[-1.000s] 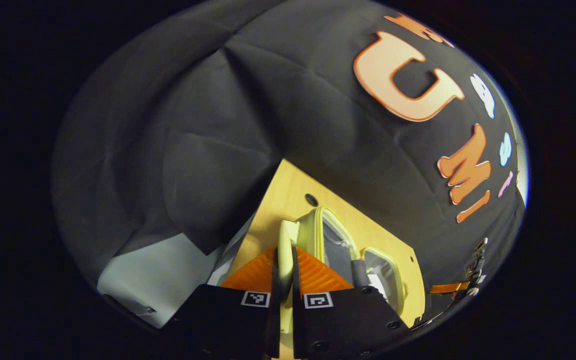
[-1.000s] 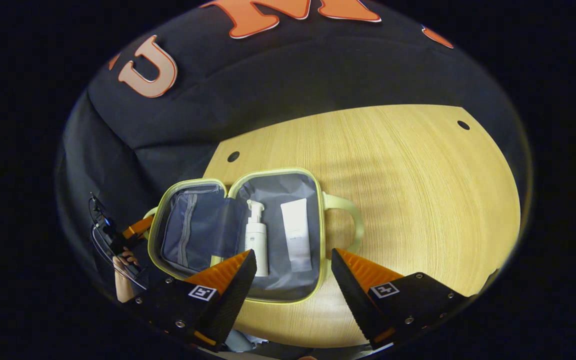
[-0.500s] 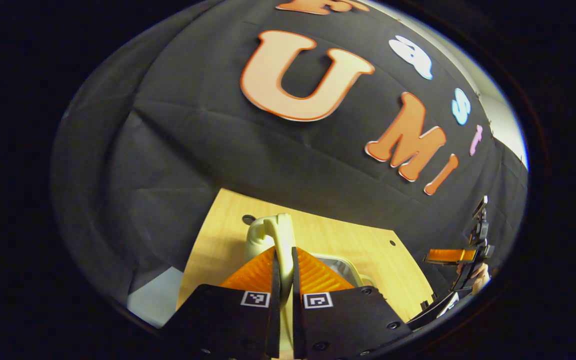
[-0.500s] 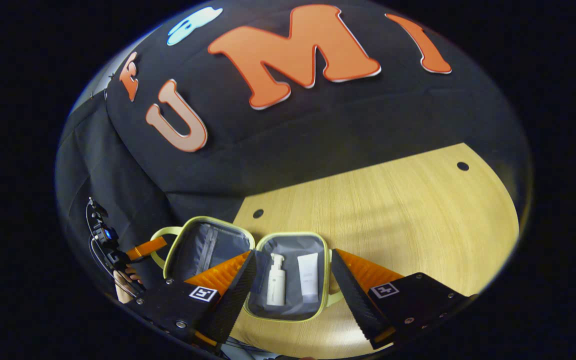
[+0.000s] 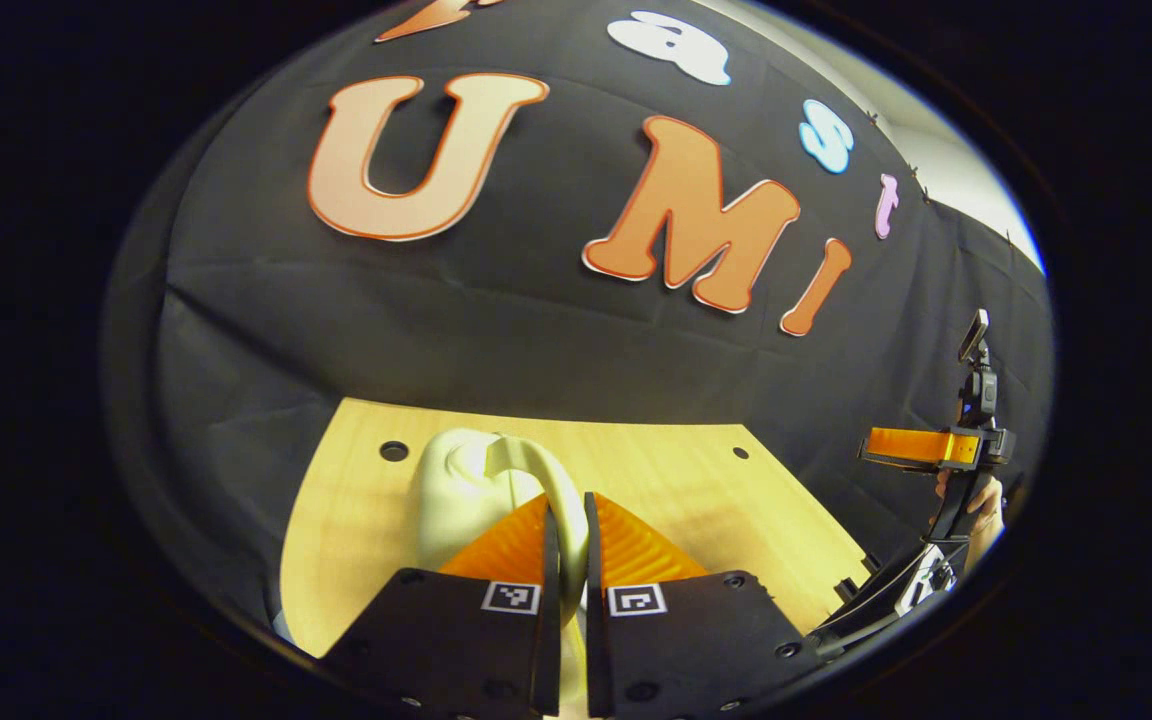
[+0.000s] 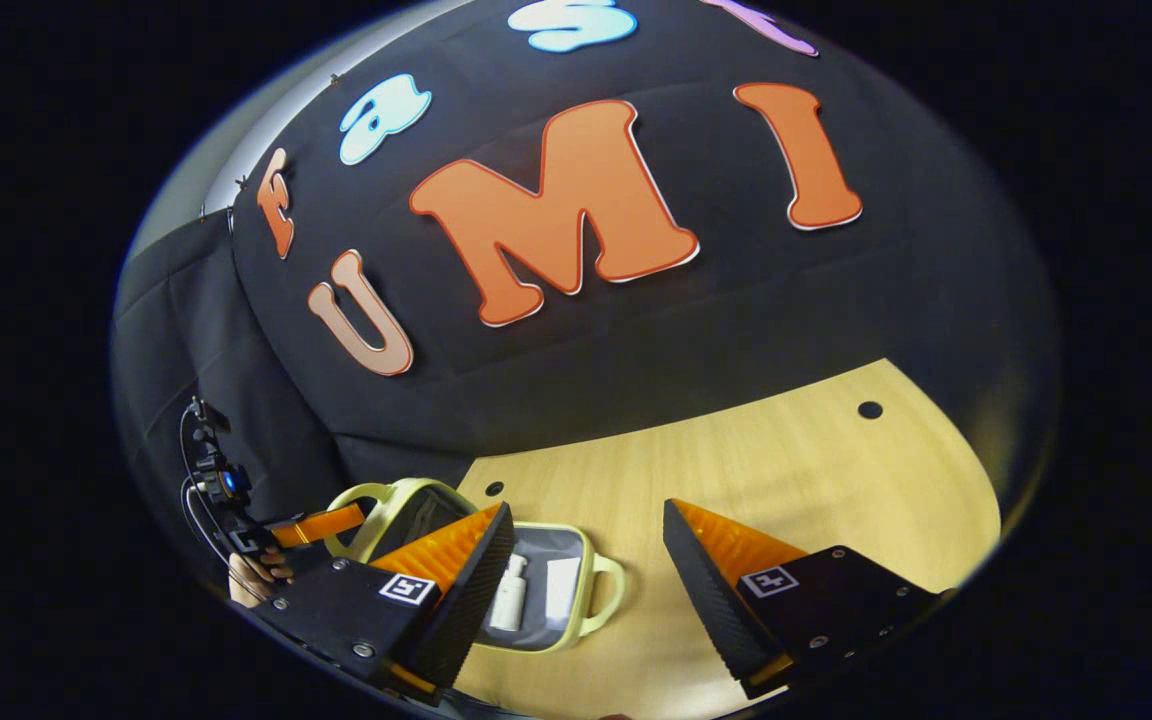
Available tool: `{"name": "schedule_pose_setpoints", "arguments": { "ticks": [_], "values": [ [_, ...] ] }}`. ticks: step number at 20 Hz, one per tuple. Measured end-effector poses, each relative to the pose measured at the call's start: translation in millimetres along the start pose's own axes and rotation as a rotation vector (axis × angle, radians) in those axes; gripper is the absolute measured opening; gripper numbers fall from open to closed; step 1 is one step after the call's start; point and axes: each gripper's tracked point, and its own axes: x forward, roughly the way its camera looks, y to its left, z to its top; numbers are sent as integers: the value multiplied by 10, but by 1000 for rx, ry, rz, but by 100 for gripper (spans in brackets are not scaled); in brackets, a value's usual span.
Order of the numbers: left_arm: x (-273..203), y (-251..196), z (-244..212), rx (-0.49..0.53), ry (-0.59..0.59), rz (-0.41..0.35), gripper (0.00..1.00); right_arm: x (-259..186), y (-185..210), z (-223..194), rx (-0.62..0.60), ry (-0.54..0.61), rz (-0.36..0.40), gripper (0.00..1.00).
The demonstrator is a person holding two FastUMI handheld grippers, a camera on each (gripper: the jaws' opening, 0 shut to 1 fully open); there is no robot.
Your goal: First open the suitcase, pack the skin care products into it, and then close the suitcase.
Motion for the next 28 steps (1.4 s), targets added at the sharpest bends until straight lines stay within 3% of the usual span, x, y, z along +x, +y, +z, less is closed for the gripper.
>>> {"name": "schedule_pose_setpoints", "arguments": {
  "ticks": [8,16,20,22,24,26,27,28],
  "values": [
    [1081,-1121,-814,-12,140,-64,11,-303,-950,94,-167,-61,-95,95],
    [1636,-1051,-1626,-134,281,-50,11,-352,-1551,-54,-212,-43,-135,95],
    [1835,-1050,-1874,-36,321,12,13,-311,-1673,-188,-218,-20,-152,95],
    [1879,-1129,-1830,-43,324,27,18,-298,-1670,-235,-214,-13,-154,95],
    [1881,-1226,-1764,-55,310,26,37,-294,-1644,-276,-214,-8,-155,95],
    [1798,-1386,-1655,-85,291,18,66,-283,-1617,-299,-219,-4,-161,95],
    [1741,-1383,-1622,-79,274,44,88,-284,-1593,-305,-218,-5,-163,95],
    [1635,-1350,-1522,-55,255,78,92,-281,-1574,-299,-219,-8,-166,95]
  ]
}}
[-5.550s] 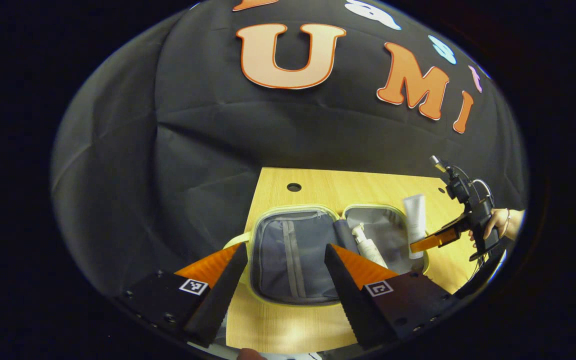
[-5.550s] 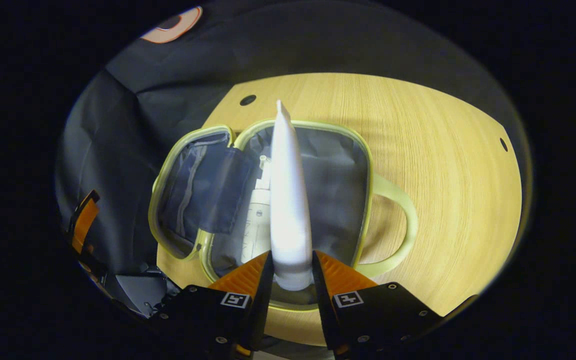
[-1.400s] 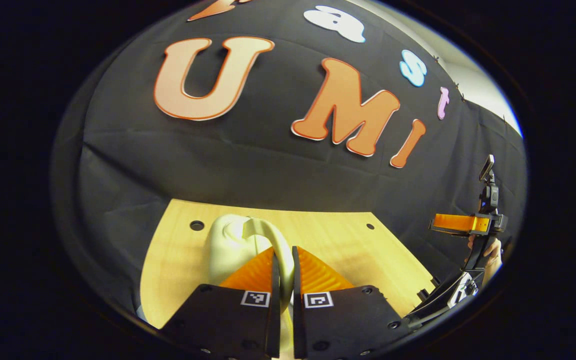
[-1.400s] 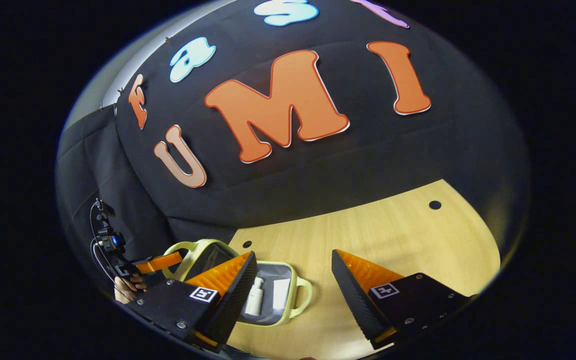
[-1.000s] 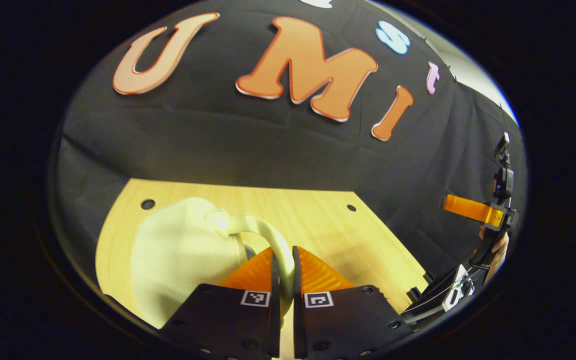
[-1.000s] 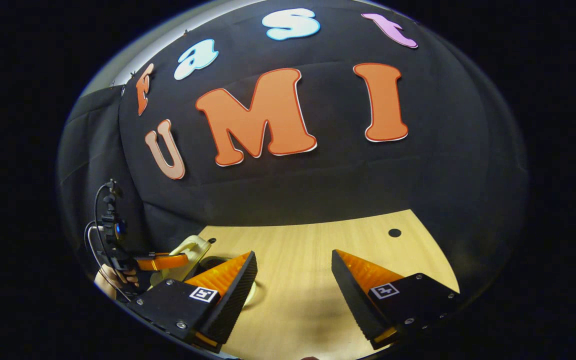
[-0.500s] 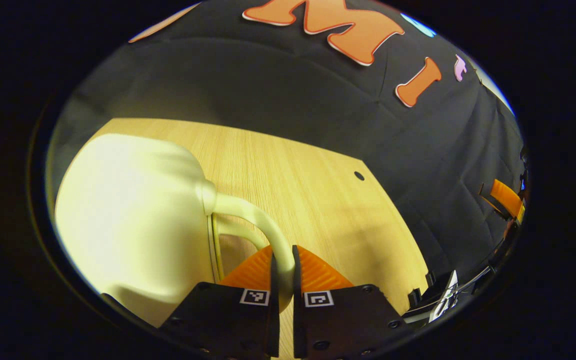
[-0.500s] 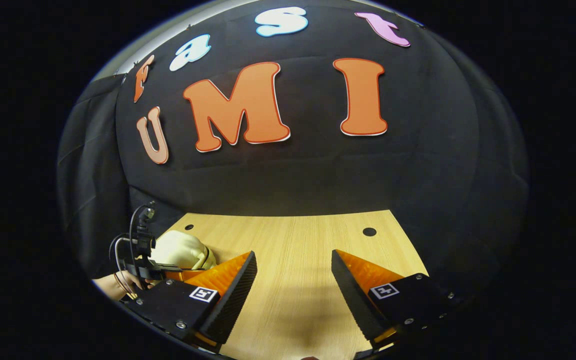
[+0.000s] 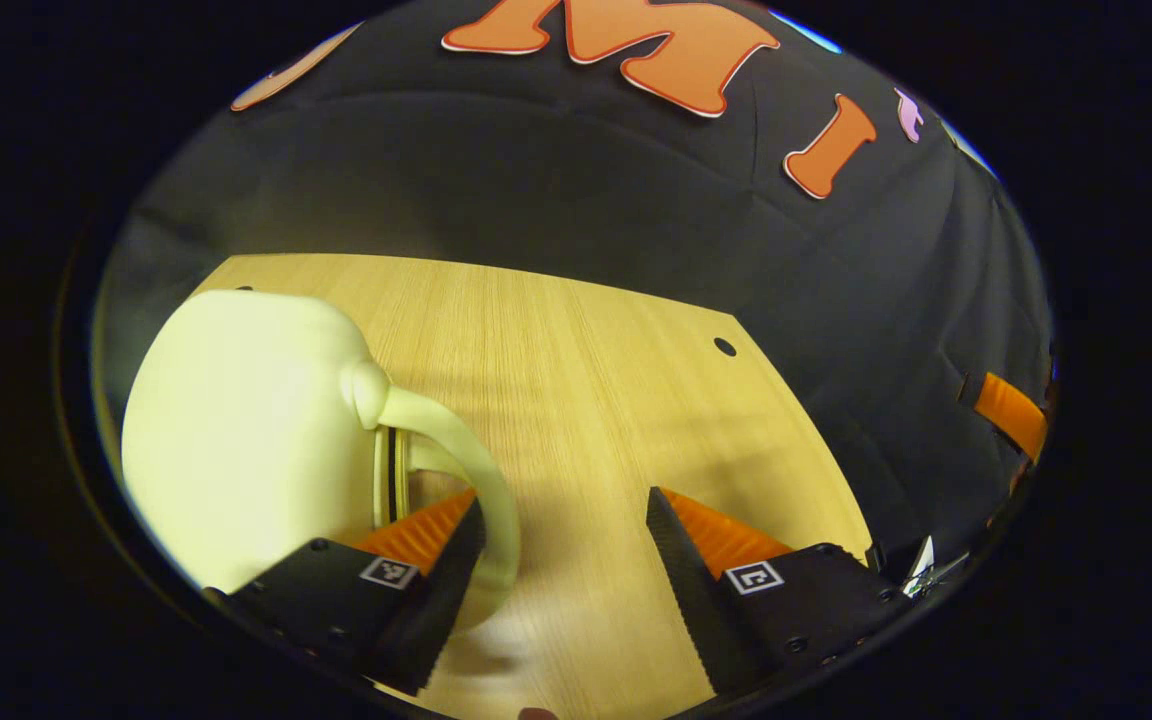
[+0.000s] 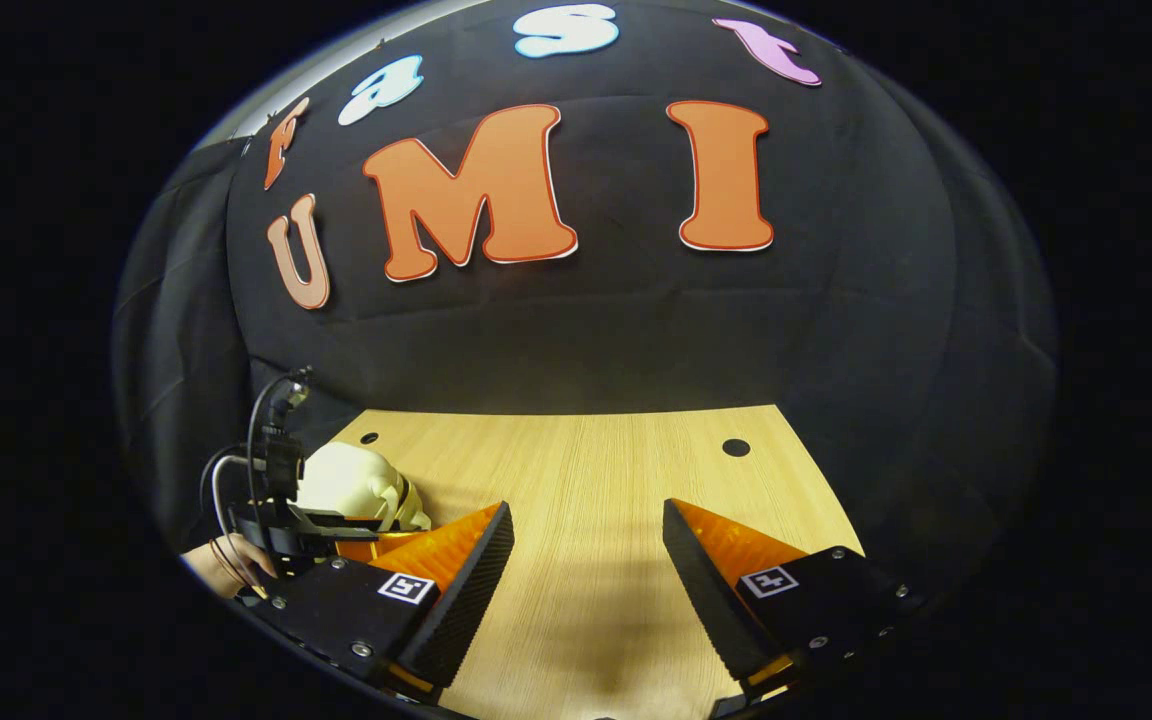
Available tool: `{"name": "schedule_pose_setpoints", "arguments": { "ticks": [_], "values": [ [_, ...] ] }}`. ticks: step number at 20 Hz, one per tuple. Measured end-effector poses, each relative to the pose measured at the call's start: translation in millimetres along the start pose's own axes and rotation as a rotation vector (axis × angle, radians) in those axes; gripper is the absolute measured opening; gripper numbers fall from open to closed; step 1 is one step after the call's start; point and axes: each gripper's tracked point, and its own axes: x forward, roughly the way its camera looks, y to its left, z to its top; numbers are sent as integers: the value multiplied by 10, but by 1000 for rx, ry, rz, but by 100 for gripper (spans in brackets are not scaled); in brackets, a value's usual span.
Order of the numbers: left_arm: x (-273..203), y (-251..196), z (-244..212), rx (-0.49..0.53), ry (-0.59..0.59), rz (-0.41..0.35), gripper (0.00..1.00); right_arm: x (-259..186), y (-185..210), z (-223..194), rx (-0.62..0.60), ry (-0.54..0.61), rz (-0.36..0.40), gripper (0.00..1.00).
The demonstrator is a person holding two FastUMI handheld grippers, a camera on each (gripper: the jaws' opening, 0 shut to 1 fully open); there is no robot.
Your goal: First open the suitcase, pack the skin care products into it, and then close the suitcase.
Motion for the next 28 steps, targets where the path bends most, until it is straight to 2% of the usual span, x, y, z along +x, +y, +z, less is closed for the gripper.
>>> {"name": "schedule_pose_setpoints", "arguments": {
  "ticks": [2,9,13,16,22,28],
  "values": [
    [-220,-20,224,52,-81,40,97,-8,34,8,-2,-5,-11,95],
    [-1417,35,1398,113,-427,136,96,-158,192,149,-15,-70,-60,96],
    [-2009,246,1899,207,-585,259,98,-262,337,281,-8,-117,-84,95],
    [-2176,275,1938,221,-613,260,98,-301,441,294,12,-132,-111,95],
    [-2503,666,2048,199,-681,240,99,-309,767,294,15,-162,-160,96],
    [-2695,1068,2205,203,-695,223,98,-258,1137,369,54,-199,-184,96]
  ]
}}
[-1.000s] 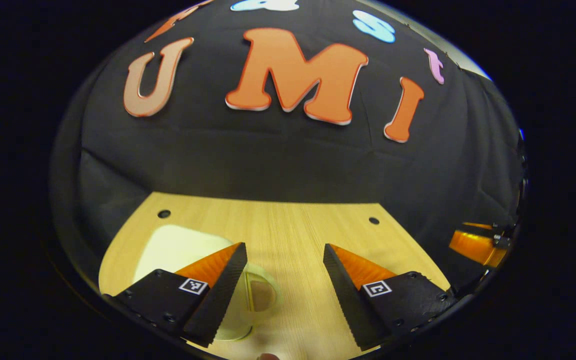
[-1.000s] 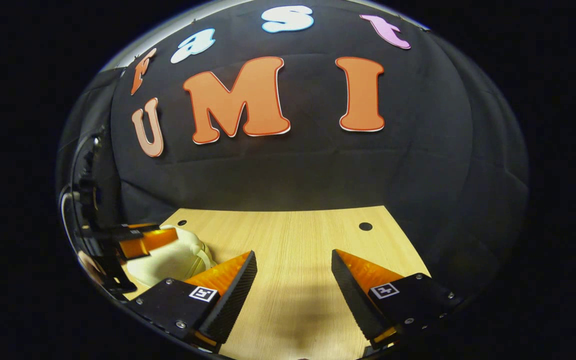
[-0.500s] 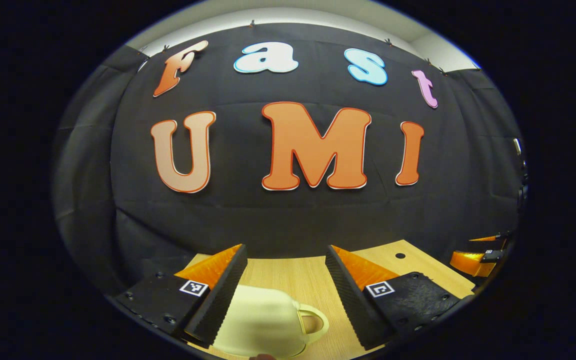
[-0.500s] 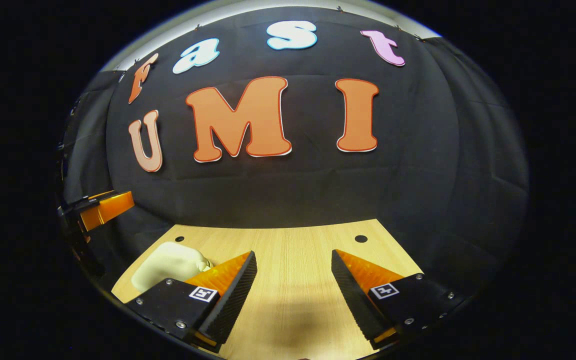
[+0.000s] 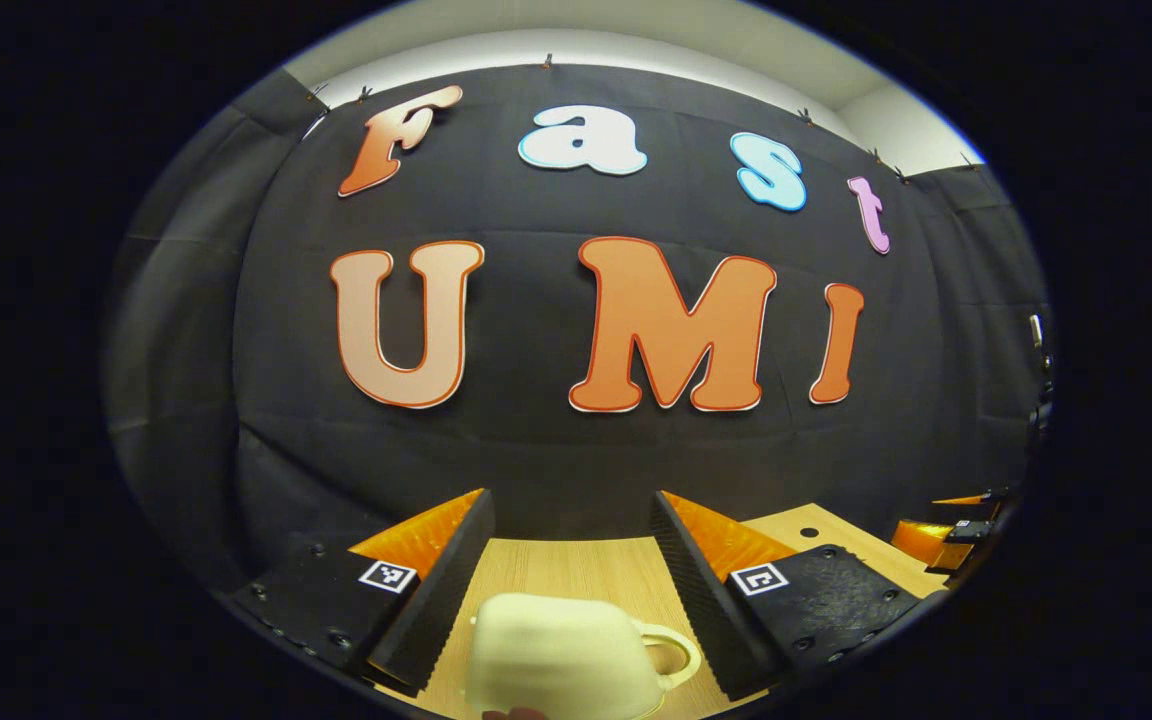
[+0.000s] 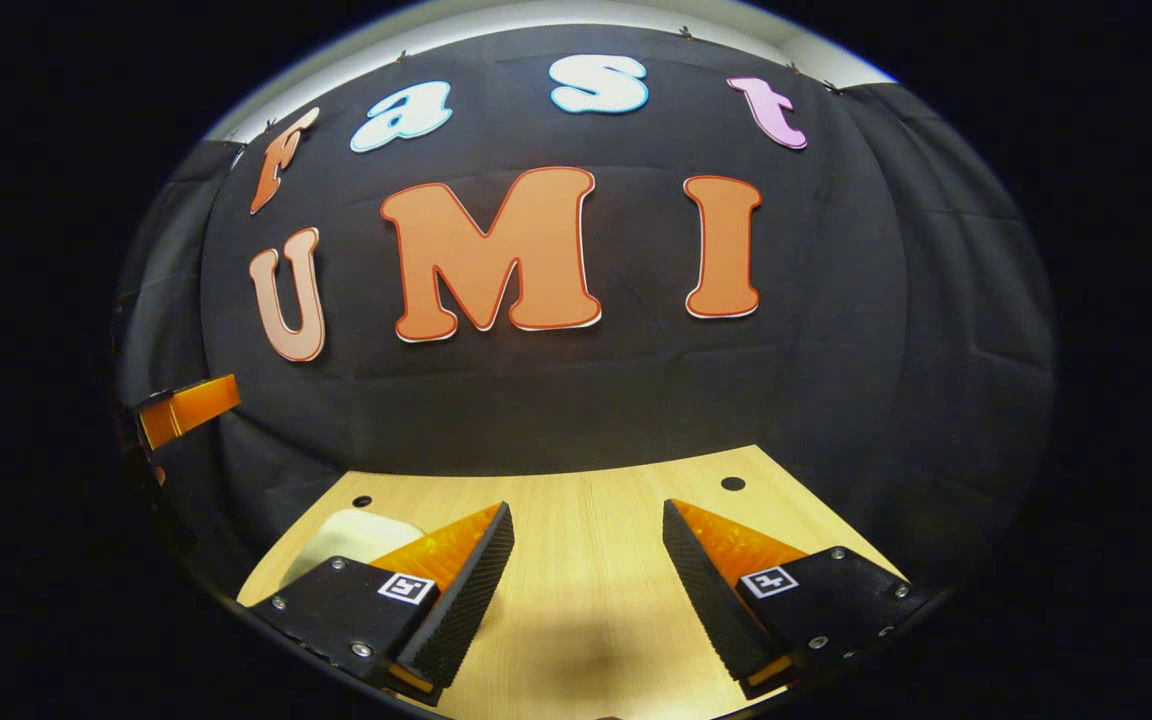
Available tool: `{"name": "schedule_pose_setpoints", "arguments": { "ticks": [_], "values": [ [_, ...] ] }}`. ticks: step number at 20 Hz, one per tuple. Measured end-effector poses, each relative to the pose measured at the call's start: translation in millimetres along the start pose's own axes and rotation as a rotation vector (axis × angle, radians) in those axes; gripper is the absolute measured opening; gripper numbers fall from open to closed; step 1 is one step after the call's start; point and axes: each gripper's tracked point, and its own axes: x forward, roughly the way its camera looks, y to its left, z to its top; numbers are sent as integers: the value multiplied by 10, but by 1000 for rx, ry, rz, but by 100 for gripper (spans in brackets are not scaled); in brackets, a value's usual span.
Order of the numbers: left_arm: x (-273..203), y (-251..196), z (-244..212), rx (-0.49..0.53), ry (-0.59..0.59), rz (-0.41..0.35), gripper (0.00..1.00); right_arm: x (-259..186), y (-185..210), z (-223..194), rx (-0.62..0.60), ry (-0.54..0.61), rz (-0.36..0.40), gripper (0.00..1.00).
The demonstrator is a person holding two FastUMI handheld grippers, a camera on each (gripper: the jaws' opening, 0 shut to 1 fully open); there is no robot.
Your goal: First open the suitcase, pack the skin care products into it, and then close the suitcase.
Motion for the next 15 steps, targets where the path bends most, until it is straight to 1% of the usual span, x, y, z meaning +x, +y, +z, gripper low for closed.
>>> {"name": "schedule_pose_setpoints", "arguments": {
  "ticks": [5,10,13,15],
  "values": [
    [-34,173,-10,5,-4,-32,98,-116,188,4,-27,-16,-27,95],
    [-100,330,-36,-4,-6,-32,98,-187,338,15,-32,-24,-20,95],
    [-132,459,-73,-13,1,-1,98,-151,371,68,-41,-32,-14,95],
    [-168,513,-59,-28,1,4,98,-124,406,88,-36,-28,1,95]
  ]
}}
